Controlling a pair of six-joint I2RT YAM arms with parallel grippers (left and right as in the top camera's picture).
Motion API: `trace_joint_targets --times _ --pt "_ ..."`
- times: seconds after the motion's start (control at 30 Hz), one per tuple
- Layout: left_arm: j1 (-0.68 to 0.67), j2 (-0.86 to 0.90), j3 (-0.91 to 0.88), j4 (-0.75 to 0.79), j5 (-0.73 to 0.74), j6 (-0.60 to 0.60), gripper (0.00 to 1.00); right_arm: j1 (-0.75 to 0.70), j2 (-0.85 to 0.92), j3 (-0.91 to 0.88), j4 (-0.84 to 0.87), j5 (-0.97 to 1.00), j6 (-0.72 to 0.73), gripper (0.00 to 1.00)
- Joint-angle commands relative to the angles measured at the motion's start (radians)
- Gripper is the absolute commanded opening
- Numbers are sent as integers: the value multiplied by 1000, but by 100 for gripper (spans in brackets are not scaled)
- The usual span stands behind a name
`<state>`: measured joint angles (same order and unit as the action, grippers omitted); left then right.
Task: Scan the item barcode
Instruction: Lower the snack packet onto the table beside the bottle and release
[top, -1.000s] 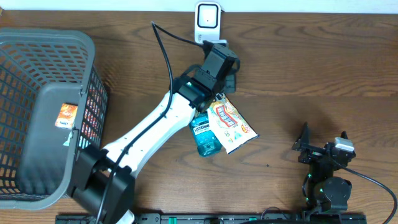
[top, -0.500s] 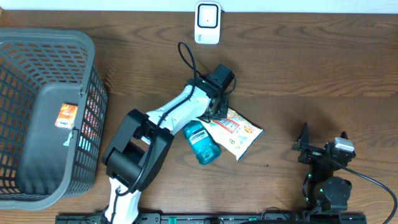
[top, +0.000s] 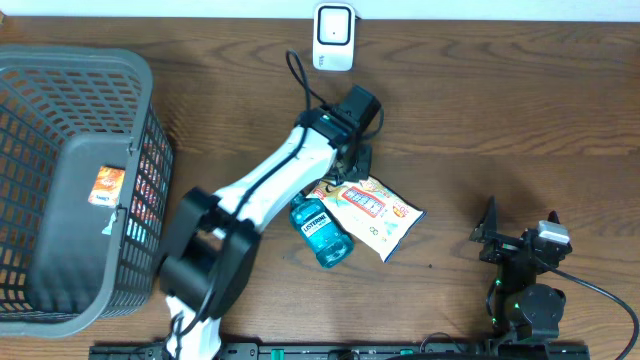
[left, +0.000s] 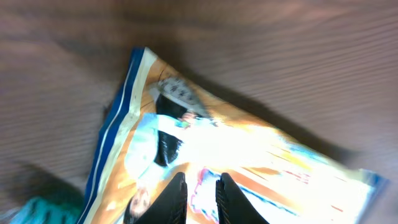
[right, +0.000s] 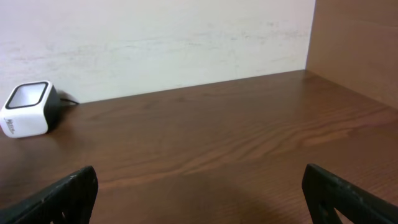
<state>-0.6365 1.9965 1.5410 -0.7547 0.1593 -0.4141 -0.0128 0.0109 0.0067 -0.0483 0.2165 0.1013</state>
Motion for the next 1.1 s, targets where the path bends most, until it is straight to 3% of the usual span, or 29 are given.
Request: trace_joint_targets --times 0.0,0.17,0.2,0.3,0.7,0.87,0.97,1.07 --pt "5 -76 29 -29 5 18 19 -5 -4 -1 -5 2 -10 99" --pt "5 -54 -49 -39 -4 -2 19 -6 -4 -1 -5 2 -10 99" --pt "5 -53 -68 -38 -26 -29 13 -6 -4 -1 -5 2 -10 99" --pt "4 -53 -148 -31 -109 -135 11 -5 -4 -1 -5 2 -10 99" --pt "2 -52 -404 269 -73 -186 17 -5 -4 -1 -5 2 -10 99" --pt "7 -88 -342 233 -73 -130 52 -6 -4 -1 -5 2 -10 99" --pt "7 -151 -242 168 -74 -58 84 -5 -4 -1 -5 2 -10 99" --pt "12 -247 -103 92 -74 3 99 -6 -4 -1 -5 2 -10 99"
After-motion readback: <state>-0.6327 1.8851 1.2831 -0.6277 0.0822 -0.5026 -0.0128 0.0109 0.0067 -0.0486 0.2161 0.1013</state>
